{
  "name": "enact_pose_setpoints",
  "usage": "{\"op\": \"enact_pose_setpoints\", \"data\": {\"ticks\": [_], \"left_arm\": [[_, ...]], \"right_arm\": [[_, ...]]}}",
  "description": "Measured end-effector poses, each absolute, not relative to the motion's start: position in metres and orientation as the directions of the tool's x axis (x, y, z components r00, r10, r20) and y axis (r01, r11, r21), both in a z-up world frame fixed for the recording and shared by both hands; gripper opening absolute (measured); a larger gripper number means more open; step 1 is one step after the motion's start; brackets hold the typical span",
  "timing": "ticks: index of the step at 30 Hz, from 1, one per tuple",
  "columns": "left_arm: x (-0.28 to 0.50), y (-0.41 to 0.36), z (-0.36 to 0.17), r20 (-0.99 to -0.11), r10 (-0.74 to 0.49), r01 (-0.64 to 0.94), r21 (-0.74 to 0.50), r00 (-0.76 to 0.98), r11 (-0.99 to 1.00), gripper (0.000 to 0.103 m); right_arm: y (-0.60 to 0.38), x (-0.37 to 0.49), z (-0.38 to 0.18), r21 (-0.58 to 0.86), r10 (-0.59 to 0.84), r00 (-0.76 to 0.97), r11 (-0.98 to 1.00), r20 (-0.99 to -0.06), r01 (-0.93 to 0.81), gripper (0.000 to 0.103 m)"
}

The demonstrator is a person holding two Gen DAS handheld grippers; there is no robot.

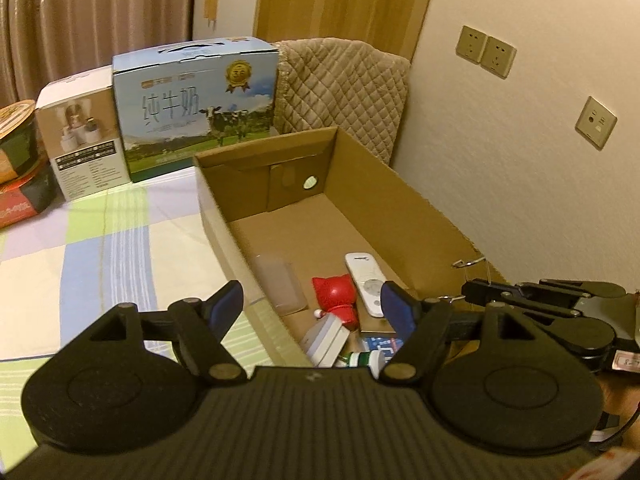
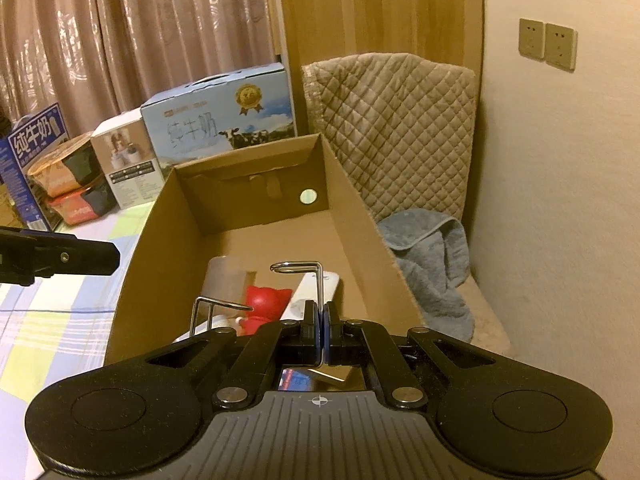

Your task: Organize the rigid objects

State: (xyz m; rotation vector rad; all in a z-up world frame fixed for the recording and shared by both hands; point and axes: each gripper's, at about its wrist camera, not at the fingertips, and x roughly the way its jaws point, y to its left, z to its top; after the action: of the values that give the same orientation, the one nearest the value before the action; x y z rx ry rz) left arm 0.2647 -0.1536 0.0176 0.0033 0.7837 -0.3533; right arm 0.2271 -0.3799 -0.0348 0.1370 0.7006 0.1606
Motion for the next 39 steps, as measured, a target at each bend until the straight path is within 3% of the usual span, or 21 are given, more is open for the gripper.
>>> {"op": "enact_pose_setpoints", "data": {"ticks": [13, 15, 16, 17, 19, 24, 33, 39], "left_arm": [[0.26, -0.133, 0.011, -0.687, -0.3, 0.275, -0.15, 0.662, 0.95, 0.077], [0.258, -0.131, 0.01, -0.687, -0.296, 0.269, -0.15, 0.663, 0.951, 0.078], [0.257, -0.129, 0.009, -0.687, -0.296, 0.267, -0.152, 0.663, 0.952, 0.078], [0.256, -0.127, 0.008, -0.687, -0.296, 0.264, -0.156, 0.664, 0.952, 0.078], [0.254, -0.124, 0.007, -0.686, -0.295, 0.255, -0.163, 0.665, 0.953, 0.079], [0.243, -0.117, 0.008, -0.683, -0.288, 0.234, -0.174, 0.671, 0.957, 0.082], [0.21, -0.111, 0.013, -0.674, -0.255, 0.184, -0.177, 0.694, 0.967, 0.099], [0.179, -0.113, 0.025, -0.656, -0.206, 0.14, -0.152, 0.726, 0.978, 0.102]], "right_arm": [[-0.372, 0.246, -0.051, 0.223, 0.238, 0.713, 0.968, -0.66, -0.117, 0.001], [-0.376, 0.247, -0.054, 0.257, 0.24, 0.713, 0.963, -0.659, -0.086, 0.007], [-0.379, 0.246, -0.054, 0.273, 0.239, 0.719, 0.959, -0.652, -0.072, 0.017], [-0.381, 0.246, -0.053, 0.279, 0.237, 0.726, 0.958, -0.645, -0.065, 0.035], [-0.384, 0.243, -0.051, 0.288, 0.237, 0.74, 0.956, -0.629, -0.061, 0.058], [-0.395, 0.234, -0.04, 0.31, 0.235, 0.771, 0.949, -0.592, -0.052, 0.059], [-0.418, 0.204, -0.014, 0.312, 0.193, 0.789, 0.95, -0.582, -0.003, 0.064], [-0.419, 0.177, 0.004, 0.312, 0.199, 0.786, 0.95, -0.585, -0.008, 0.075]]}}
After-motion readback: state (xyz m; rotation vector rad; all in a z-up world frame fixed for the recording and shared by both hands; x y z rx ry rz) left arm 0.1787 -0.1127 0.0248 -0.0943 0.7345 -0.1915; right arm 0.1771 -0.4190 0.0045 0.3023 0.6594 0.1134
